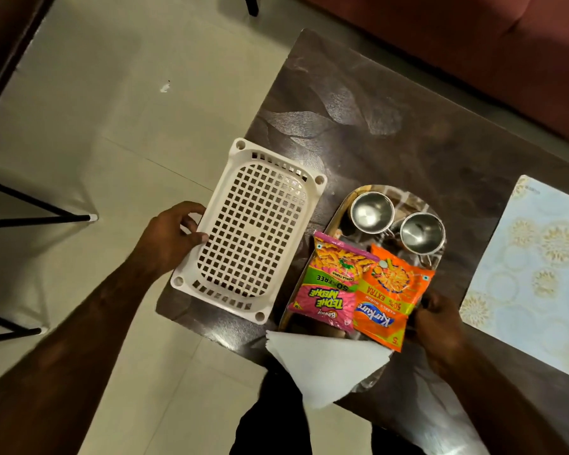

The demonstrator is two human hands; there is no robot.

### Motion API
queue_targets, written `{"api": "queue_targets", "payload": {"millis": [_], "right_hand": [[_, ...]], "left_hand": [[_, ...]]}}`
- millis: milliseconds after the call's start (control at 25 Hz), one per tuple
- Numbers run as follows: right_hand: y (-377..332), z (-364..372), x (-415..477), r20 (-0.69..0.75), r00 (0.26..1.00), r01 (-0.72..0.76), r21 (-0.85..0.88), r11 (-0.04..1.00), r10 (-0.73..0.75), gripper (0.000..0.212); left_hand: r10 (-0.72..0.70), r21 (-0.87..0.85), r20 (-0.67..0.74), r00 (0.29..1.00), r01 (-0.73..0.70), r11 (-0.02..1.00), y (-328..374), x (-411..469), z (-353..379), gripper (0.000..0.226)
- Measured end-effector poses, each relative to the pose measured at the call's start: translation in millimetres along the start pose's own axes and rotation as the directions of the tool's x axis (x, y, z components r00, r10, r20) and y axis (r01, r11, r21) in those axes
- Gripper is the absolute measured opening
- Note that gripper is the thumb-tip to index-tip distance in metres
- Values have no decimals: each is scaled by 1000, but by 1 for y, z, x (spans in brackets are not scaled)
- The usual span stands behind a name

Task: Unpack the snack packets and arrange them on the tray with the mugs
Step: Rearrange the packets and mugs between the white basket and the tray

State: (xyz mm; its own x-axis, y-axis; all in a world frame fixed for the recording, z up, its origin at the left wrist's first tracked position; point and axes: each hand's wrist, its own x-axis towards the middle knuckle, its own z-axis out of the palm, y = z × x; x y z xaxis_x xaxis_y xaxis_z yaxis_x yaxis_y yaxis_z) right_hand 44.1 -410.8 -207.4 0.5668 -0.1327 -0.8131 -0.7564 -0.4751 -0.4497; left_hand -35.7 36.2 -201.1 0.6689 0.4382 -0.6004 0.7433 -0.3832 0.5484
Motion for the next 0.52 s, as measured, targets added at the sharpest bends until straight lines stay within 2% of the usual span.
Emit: {"api": "queue_targets", "payload": {"millis": [80, 240, 360, 440, 520], "right_hand": [[2, 2, 3, 1, 1000, 11, -12, 1000, -11, 40], [3, 6, 11, -23, 999, 28, -31, 999, -29, 24], [0, 6, 13, 40, 997, 63, -46, 997, -61, 28], [-5, 6, 15, 92, 991, 104, -125, 987, -93, 31], [-12, 4, 19, 107, 986, 150, -279, 949, -124, 27]], "left_hand": [[13, 20, -14, 1000, -12, 1000, 2, -2, 3, 42], [22, 102, -48, 999, -18, 995, 6, -3, 10, 40], [38, 150, -59, 998, -29, 988, 10, -7, 15, 42], [53, 171, -59, 997, -43, 984, 12, -9, 19, 44], [67, 226, -69, 995, -49, 973, 15, -12, 23, 45]]}}
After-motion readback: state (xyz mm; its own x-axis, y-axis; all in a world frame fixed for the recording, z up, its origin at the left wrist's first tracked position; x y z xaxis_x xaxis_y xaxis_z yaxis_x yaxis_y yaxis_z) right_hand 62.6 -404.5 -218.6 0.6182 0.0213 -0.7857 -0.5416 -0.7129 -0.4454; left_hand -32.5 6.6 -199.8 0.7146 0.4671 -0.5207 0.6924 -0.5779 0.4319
